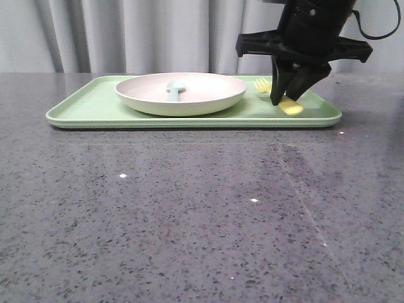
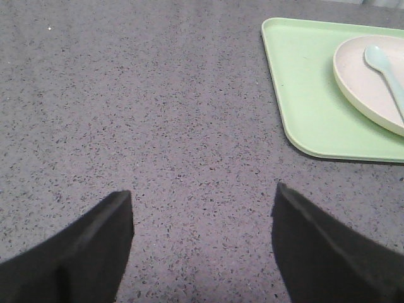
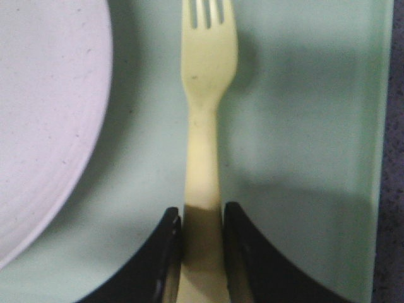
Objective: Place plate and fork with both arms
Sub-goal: 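Lower the fork onto the tray, open the right gripper, withdraw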
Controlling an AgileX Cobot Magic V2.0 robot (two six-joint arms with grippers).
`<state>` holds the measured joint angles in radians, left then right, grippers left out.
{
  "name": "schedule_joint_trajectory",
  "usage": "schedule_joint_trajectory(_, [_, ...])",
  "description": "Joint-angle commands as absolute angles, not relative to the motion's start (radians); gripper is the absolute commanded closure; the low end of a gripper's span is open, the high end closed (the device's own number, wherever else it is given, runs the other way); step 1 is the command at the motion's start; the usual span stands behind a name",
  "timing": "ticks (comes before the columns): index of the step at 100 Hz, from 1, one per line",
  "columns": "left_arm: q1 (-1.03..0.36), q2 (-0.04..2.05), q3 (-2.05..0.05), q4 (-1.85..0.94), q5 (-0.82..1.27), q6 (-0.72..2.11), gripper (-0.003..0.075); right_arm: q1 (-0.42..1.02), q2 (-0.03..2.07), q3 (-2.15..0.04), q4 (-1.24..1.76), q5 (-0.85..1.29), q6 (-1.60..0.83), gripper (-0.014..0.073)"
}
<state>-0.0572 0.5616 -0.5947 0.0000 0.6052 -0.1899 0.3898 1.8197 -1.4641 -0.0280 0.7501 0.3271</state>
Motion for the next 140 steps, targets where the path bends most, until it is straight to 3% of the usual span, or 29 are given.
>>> schedule_joint_trajectory(1, [-0.053,0.562,-0.622,-0.007,0.526,-0.197,0.0258,0.384,1.769,-1.485,-0.048,0.700,0.315,0.0483])
schedule_joint_trajectory(86, [-0.053,0.562,-0.622,-0.007,0.526,-0.197,0.0258,0.384,1.804,-1.485,-0.039,0.679,0.315,0.0477])
schedule_joint_trajectory(96, [-0.053,0.562,-0.622,-0.007,0.526,-0.197,0.0258,0.384,1.804,-1.485,-0.037,0.680,0.316,0.0421])
schedule_joint_trajectory(115, [-0.053,0.562,-0.622,-0.007,0.526,-0.197,0.0258,0.384,1.804,-1.485,-0.037,0.680,0.316,0.0200])
schedule_joint_trajectory(140, [-0.053,0.562,-0.622,-0.007,0.526,-0.197,0.0258,0.384,1.772,-1.485,-0.038,0.665,0.316,0.0171])
